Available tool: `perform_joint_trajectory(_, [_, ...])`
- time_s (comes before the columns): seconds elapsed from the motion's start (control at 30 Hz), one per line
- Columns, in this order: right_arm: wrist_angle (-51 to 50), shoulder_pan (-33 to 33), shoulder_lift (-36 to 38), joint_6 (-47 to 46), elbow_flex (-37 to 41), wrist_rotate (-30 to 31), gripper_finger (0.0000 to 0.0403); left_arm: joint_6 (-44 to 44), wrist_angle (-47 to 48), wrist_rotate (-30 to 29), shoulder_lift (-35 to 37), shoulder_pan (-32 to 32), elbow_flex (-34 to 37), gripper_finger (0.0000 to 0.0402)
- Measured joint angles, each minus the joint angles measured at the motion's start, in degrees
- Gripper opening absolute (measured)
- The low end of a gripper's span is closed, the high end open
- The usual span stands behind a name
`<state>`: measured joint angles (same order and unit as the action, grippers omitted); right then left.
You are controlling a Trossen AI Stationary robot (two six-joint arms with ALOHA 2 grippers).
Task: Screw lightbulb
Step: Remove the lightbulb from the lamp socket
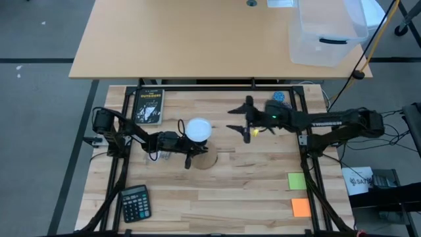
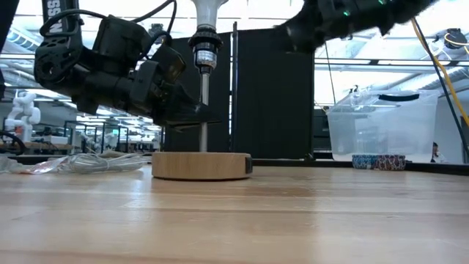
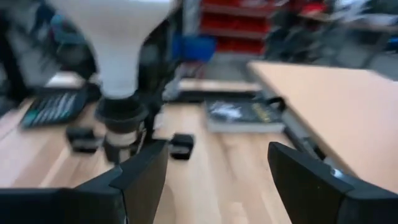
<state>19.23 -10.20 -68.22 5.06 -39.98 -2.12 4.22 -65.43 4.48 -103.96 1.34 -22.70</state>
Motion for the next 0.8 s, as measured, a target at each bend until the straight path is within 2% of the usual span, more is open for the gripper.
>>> perform_joint_trajectory(0.17, [20.0, 3.2, -1.4, -5.3, 11.1, 4.6, 0.0270, 0.9, -0.8, -4.5, 0.0, 0.0, -0.1, 0.0033])
perform_joint_trajectory(0.3, [30.0, 6.8, -6.8, -5.8, 12.5, 11.8, 0.0270, 1.6, -0.5, -9.6, 0.0, 0.0, -0.7, 0.0033])
perform_joint_trajectory(0.47, [37.3, 9.8, -15.2, -3.4, 7.4, 14.1, 0.0270, 1.9, -0.2, -14.2, 0.0, 0.0, -0.8, 0.0033])
perform_joint_trajectory(0.63, [37.2, 11.3, -22.4, -2.9, -0.1, 14.9, 0.0270, 2.9, 0.0, -18.1, 0.0, 0.0, -0.8, 0.0033])
perform_joint_trajectory(0.8, [37.2, 12.7, -28.2, -1.5, -6.2, 20.3, 0.0270, 3.4, 0.2, -19.3, 0.0, 0.0, -0.8, 0.0033])
